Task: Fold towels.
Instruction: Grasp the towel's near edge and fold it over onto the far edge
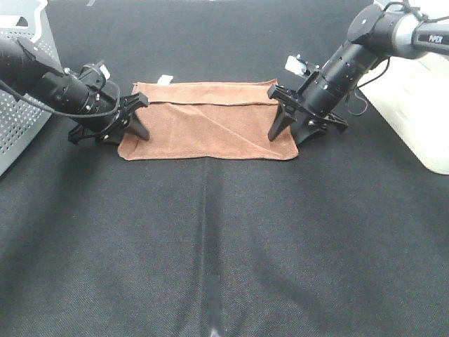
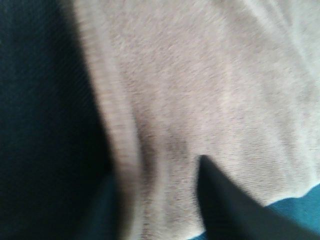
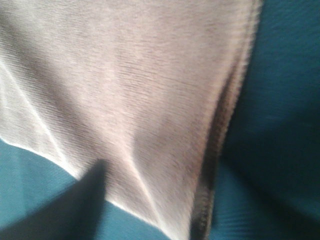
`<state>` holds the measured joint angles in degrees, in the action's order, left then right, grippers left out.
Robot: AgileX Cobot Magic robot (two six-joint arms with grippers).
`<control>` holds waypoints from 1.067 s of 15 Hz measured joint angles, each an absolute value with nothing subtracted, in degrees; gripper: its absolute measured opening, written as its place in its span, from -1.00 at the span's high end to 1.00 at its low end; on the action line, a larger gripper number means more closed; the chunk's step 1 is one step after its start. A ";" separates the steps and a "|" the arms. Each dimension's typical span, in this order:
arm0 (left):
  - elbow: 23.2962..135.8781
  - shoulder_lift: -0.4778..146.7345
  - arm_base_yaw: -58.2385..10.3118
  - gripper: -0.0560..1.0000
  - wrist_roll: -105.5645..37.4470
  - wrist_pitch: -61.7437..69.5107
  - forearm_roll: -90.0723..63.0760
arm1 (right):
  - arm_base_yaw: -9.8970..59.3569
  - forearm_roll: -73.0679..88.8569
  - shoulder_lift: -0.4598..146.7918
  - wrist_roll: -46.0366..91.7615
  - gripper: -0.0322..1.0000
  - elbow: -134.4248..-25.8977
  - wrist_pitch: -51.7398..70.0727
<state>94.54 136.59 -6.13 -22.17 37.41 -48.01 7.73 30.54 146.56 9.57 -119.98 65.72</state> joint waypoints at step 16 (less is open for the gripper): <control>78.50 123.24 -4.35 0.87 -22.46 49.16 -35.07 | 9.91 28.71 134.47 8.19 0.94 -101.59 66.98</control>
<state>78.50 123.24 -4.35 -22.46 49.16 -35.07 9.91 28.71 134.47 8.19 -101.59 66.98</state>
